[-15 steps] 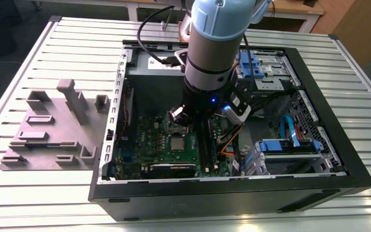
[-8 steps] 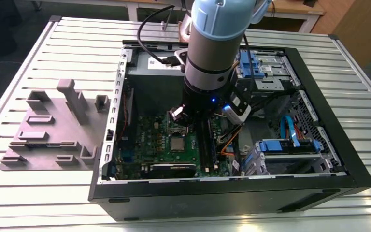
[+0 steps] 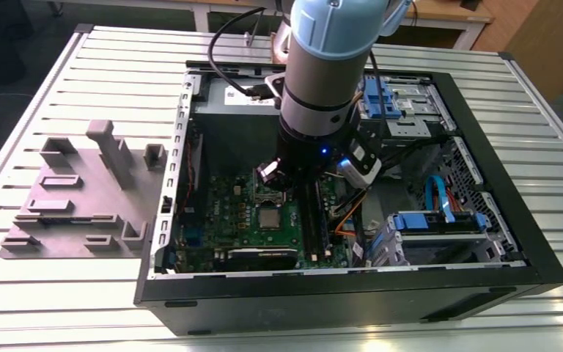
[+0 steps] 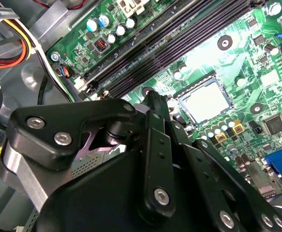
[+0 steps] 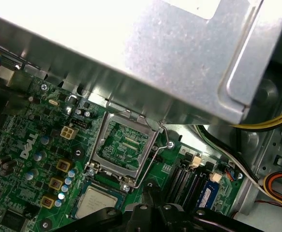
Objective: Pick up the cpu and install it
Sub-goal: 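Close the cpu cover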
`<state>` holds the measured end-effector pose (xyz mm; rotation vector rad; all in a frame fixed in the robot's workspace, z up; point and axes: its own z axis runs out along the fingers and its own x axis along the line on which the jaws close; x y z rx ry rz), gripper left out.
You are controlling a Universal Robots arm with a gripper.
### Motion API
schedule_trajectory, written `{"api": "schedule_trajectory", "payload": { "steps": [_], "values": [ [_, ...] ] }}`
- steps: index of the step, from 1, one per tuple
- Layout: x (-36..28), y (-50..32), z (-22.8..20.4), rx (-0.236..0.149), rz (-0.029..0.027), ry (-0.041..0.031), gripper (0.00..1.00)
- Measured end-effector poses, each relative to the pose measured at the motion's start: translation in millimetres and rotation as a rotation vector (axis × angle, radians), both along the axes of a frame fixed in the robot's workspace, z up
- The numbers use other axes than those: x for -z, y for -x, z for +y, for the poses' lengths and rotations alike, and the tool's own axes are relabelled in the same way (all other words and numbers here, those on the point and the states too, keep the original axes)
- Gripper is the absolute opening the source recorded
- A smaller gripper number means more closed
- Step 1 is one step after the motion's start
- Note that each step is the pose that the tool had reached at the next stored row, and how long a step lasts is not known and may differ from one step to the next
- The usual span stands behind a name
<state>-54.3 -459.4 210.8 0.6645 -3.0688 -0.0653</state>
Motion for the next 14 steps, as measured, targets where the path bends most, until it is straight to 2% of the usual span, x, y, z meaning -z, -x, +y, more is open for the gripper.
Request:
{"api": "schedule_trajectory", "payload": {
  "steps": [8,14],
  "values": [
    [-0.2,0.0,0.0,0.000,0.0001,0.0002,0.10],
    [0.9,0.0,5.7,0.000,0.0000,0.0001,0.10]
  ]
}}
